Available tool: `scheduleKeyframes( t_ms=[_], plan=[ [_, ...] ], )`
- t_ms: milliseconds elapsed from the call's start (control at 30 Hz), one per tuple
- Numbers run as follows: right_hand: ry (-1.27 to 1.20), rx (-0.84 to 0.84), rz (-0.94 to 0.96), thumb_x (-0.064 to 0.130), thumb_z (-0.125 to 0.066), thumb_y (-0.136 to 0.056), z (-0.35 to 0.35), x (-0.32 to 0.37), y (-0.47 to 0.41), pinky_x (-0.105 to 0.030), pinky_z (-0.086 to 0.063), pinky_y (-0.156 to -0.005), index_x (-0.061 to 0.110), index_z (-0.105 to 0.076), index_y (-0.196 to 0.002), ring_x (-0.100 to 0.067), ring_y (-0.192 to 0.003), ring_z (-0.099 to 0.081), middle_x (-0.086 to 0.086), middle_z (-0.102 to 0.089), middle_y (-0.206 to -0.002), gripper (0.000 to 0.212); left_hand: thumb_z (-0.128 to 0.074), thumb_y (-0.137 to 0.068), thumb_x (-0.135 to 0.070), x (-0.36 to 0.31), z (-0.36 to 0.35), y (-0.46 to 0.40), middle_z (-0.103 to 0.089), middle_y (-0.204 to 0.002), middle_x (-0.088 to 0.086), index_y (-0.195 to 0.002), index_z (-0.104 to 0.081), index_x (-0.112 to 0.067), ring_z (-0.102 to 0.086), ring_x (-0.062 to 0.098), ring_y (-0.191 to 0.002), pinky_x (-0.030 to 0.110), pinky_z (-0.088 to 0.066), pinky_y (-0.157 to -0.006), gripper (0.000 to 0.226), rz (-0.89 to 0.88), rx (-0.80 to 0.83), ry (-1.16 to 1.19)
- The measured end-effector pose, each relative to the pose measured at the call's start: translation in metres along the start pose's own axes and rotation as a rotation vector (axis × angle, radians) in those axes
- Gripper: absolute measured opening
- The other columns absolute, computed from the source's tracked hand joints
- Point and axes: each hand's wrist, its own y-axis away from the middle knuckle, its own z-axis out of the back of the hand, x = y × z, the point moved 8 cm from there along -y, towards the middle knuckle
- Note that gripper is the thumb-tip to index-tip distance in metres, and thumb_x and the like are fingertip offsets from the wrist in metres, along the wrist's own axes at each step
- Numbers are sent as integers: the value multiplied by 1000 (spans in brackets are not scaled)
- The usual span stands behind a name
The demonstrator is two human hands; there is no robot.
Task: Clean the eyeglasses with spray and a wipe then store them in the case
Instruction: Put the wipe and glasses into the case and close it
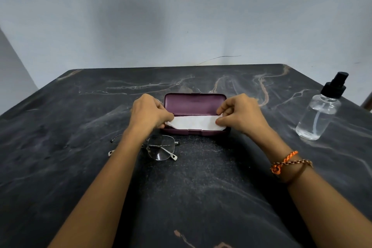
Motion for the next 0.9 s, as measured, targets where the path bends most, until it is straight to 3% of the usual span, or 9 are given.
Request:
scheduleKeyframes(
  t_ms=[100,233,367,433,533,633,767,900],
  plan=[
    [14,7,-2,1,-72,-62,-1,0,0,-23,-51,-67,7,-70,-76,-13,-63,-62,-6,-67,-67,16,-72,-63,-2,-3,-2,2,-70,-66,11,-57,-66,-4,-53,4,-32,24,-52,-61,8,-27,14,-39],
    [32,-4,4,2,-73,-62,-2,1,1,-23,-51,-67,8,-70,-76,-14,-65,-64,-6,-69,-69,16,-71,-64,-5,-6,-4,4,-60,-47,3,-58,-65,-6,-49,-2,-27,20,-44,-65,8,-58,2,-111],
    [51,-31,13,1,-74,-61,-3,1,2,-23,-48,-65,8,-70,-76,-14,-67,-62,-3,-65,-67,18,-72,-64,-5,-6,-5,3,-60,-49,2,-62,-66,-5,-48,-3,-27,19,-43,-71,7,-63,8,-128],
    [55,-48,9,1,-74,-61,-3,0,2,-22,-45,-63,9,-70,-75,-13,-66,-59,-2,-62,-66,17,-73,-64,-4,-6,-7,3,-61,-51,1,-61,-64,-6,-49,-2,-27,16,-48,-63,10,-69,28,-116],
    [64,-66,11,1,-73,-62,-4,1,3,-25,-47,-64,11,-70,-74,-14,-68,-58,-1,-61,-67,16,-76,-63,-3,-4,-6,2,-59,-54,-1,-63,-62,-9,-50,2,-27,9,-44,-38,15,-60,39,-100],
    [72,-84,7,1,-74,-62,-4,0,3,-25,-43,-64,12,-71,-76,-15,-72,-56,-1,-60,-71,18,-81,-59,-7,-3,-1,2,-54,-60,-4,-70,-60,-11,-55,12,-38,19,-48,-49,24,-50,13,-131],
    [-25,-79,-56,4,-79,-58,-2,-9,0,-20,-37,-55,11,-69,-81,-13,-69,-52,4,-53,-67,26,-82,-59,-8,4,3,0,-55,-65,-1,-64,-56,-10,-55,13,-41,16,-47,-34,26,22,37,-75],
    [-152,-12,-154,6,-80,-61,-7,-23,-1,-22,-38,-60,7,-68,-82,-10,-62,-51,2,-55,-61,24,-79,-62,-7,9,0,-4,-69,-75,16,-77,-67,6,-48,3,-25,29,-58,-61,23,51,54,-105]
  ],
)
